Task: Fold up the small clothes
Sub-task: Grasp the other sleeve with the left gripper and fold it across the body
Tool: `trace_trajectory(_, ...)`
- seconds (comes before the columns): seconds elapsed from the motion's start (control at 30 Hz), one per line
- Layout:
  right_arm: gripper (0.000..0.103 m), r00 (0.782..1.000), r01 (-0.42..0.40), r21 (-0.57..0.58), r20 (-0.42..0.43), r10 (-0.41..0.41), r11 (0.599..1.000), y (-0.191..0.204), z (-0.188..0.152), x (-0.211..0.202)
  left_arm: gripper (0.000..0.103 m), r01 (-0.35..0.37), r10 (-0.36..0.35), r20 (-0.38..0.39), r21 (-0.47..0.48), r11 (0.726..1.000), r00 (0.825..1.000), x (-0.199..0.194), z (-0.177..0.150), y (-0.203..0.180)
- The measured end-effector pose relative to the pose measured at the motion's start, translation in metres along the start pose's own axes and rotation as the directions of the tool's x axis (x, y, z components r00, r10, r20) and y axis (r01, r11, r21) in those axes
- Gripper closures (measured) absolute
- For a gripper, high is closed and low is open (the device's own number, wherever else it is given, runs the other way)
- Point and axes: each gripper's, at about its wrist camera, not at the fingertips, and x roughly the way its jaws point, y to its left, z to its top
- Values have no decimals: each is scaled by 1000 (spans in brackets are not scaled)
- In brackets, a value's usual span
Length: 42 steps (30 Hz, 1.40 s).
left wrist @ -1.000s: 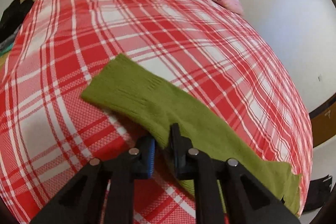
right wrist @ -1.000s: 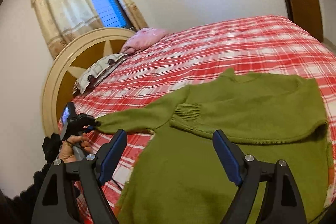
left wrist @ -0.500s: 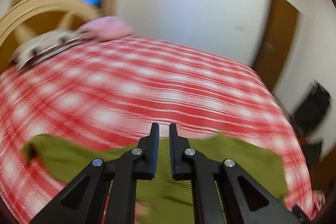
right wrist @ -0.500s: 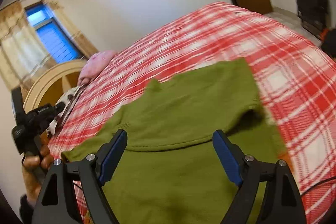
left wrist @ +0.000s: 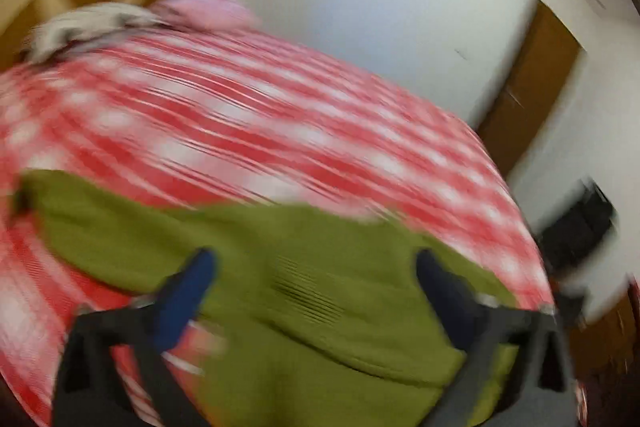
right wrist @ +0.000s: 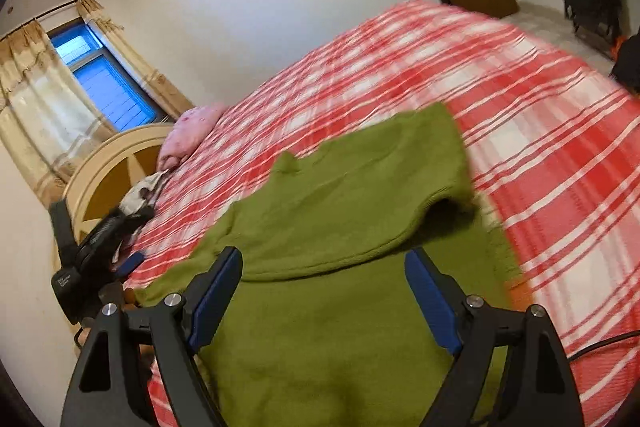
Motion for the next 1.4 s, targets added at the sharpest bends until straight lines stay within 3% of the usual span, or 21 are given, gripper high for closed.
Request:
trace_trajectory(0.1,19,999,-20,-22,-35,19,1000,11,-8,11,0,-149,158,73,-112,982,985,-17,21,75)
trace_trajectory(0.2,19,996,-34,-44,-81,31,998,20,-16,23,0,-285,302,15,-286,915,953,-15,29,148)
trace_trajectory(0.33,19,994,-31,-63,-109,23,998,26,-21,29,0,-361,339,-129,-413,836,932,19,28,208)
trace_trajectory(0.5,19,995,-6,-69,-96,0,998,27,-20,25,6,-431,379,-206,-385,816,902,61,27,223)
trace_trajectory(0.57,19,996,3,-62,-90,-8,998,26,-20,24,23,-434,371,-228,-389,813,900,68,25,227)
trace_trajectory(0.63,19,996,11,-53,-92,-16,999,25,-20,26,52,-415,343,-243,-399,817,908,75,24,233)
trace_trajectory(0.67,19,995,12,-50,-95,-16,999,24,-19,27,61,-423,353,-240,-388,819,904,75,23,232)
trace_trajectory(0.7,19,995,12,-48,-102,-17,999,23,-20,28,82,-415,350,-232,-371,830,908,75,21,228)
trace_trajectory(0.73,19,994,14,-49,-107,-19,999,23,-21,29,89,-396,331,-230,-362,844,915,76,21,225)
trace_trajectory(0.77,19,994,16,-49,-109,-21,999,23,-21,29,89,-378,316,-222,-357,854,922,78,21,223)
trace_trajectory(0.93,19,995,34,-12,-96,-35,999,13,-18,26,94,-316,305,-81,-238,919,949,57,33,171)
trace_trajectory(1.03,19,995,49,7,-84,-48,999,5,-15,23,94,-221,226,33,-106,969,974,36,40,102)
trace_trajectory(1.1,19,996,60,20,-73,-58,998,1,-12,20,94,-153,150,88,25,988,985,23,37,39)
trace_trajectory(1.17,19,996,70,36,-57,-68,997,-5,-10,15,94,-71,58,98,140,988,994,17,25,-17)
trace_trajectory(1.27,19,996,85,54,-41,-83,995,-13,-7,9,93,37,-57,51,320,947,997,17,-18,-111)
trace_trajectory(1.33,19,995,95,59,-32,-94,994,-18,-7,4,85,95,-97,-14,373,923,995,27,-42,-146)
trace_trajectory(1.4,19,994,107,63,-21,-106,992,-22,-7,-2,85,108,-87,-68,432,896,994,40,-72,-174)
